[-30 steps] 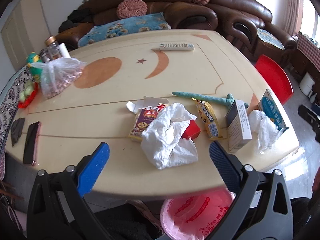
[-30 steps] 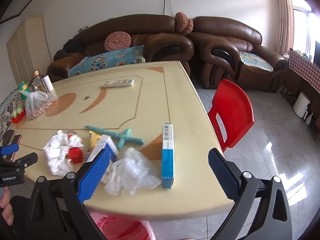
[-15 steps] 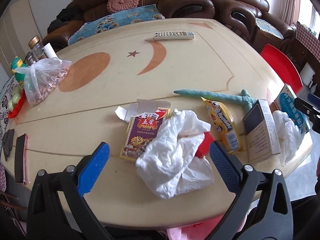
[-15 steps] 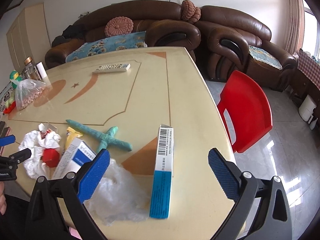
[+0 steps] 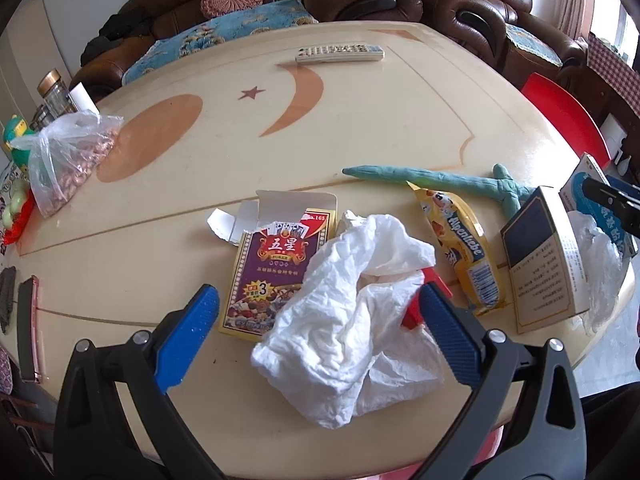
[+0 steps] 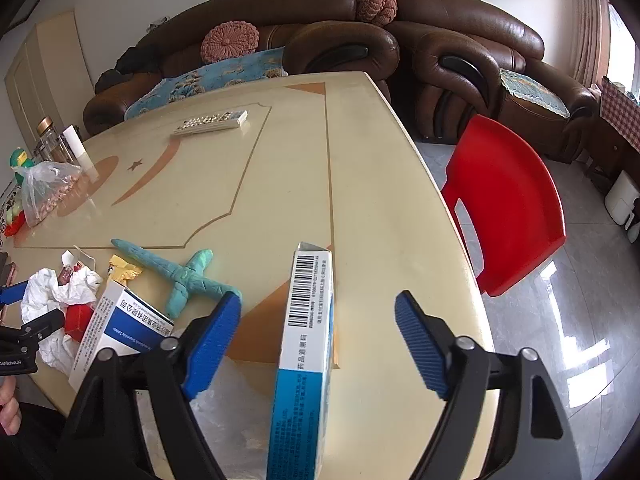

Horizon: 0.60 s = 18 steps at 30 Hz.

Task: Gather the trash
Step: 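Reach the left tool to the white tissue while the right tool reaches the blue-white box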

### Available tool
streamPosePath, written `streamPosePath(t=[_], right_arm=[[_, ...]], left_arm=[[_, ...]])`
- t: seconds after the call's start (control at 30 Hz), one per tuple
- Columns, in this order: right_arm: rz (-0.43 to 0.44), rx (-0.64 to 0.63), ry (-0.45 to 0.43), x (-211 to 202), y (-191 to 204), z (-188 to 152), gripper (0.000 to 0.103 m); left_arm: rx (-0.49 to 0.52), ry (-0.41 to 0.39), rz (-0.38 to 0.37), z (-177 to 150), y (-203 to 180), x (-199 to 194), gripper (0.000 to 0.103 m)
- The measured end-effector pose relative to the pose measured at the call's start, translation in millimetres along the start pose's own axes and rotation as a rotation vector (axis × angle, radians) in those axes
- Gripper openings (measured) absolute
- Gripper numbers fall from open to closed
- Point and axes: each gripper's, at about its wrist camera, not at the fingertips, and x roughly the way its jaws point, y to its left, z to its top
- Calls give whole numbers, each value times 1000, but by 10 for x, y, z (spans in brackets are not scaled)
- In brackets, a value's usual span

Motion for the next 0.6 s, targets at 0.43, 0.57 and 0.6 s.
streamPosePath(t=[0.43,0.57,0.6], right_arm=[[40,33,46,138,-73,-92,23],[15,37,36,102,-95,-87,22],[9,37,29,86,-98,-86,22]], left_arm=[[-101,9,-155,-19,140,37,36],[-121,19,-145,-29,170,57,21],[-128,18,-148,-32,183,47,20]])
